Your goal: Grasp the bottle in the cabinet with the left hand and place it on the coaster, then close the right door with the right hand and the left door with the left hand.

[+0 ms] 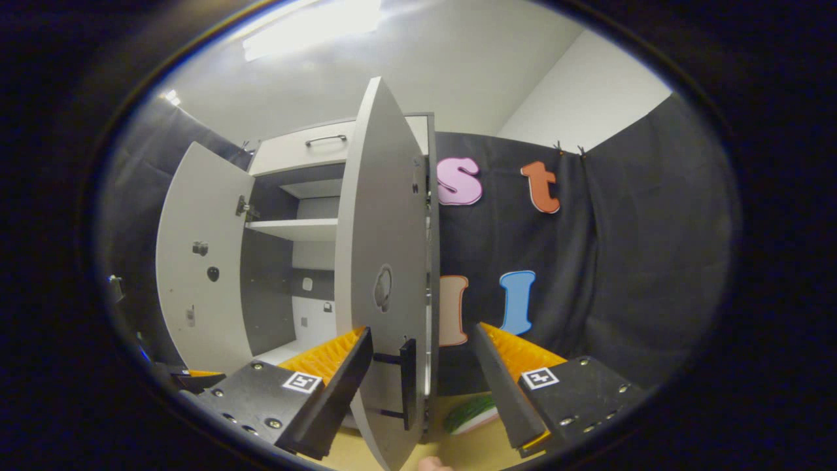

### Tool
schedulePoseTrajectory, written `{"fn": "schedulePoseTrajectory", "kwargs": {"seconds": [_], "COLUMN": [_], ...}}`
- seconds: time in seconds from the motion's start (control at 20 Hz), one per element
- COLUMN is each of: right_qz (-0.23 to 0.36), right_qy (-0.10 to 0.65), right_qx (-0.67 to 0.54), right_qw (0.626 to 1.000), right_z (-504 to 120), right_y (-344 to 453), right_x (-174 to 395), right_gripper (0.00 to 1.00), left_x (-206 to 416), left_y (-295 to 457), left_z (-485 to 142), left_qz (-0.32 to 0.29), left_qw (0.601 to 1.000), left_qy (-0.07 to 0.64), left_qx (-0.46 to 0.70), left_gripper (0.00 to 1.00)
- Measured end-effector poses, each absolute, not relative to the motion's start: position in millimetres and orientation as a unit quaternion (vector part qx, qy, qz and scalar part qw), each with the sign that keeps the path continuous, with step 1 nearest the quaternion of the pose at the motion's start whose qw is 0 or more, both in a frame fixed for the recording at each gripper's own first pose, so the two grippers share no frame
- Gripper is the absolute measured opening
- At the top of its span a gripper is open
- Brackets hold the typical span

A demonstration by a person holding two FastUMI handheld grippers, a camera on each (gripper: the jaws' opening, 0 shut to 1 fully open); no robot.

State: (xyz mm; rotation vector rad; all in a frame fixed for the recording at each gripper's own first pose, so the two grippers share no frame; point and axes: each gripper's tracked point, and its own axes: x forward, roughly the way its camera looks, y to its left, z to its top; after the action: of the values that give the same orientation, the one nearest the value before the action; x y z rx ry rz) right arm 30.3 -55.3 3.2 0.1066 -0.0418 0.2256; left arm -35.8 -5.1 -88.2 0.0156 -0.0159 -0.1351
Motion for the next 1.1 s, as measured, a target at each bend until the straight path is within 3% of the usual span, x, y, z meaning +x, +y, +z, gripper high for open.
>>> {"fn": "schedulePoseTrajectory", "kwargs": {"seconds": [0.6,1.1], "right_qz": [0.223,0.259], "right_qy": [-0.006,0.001], "right_qx": [0.079,0.101], "right_qw": [0.972,0.961], "right_z": [4.3,3.7], "right_y": [59.2,115.0], "right_x": [46.1,59.2], "right_gripper": [0.95,0.95], "left_x": [-70.8,-100.1], "left_y": [81.6,156.2], "left_z": [-75.5,-63.9], "left_qz": [0.045,0.136], "left_qw": [0.999,0.990], "left_qy": [-0.016,-0.029], "left_qx": [0.014,0.016], "left_gripper": [0.93,0.92]}}
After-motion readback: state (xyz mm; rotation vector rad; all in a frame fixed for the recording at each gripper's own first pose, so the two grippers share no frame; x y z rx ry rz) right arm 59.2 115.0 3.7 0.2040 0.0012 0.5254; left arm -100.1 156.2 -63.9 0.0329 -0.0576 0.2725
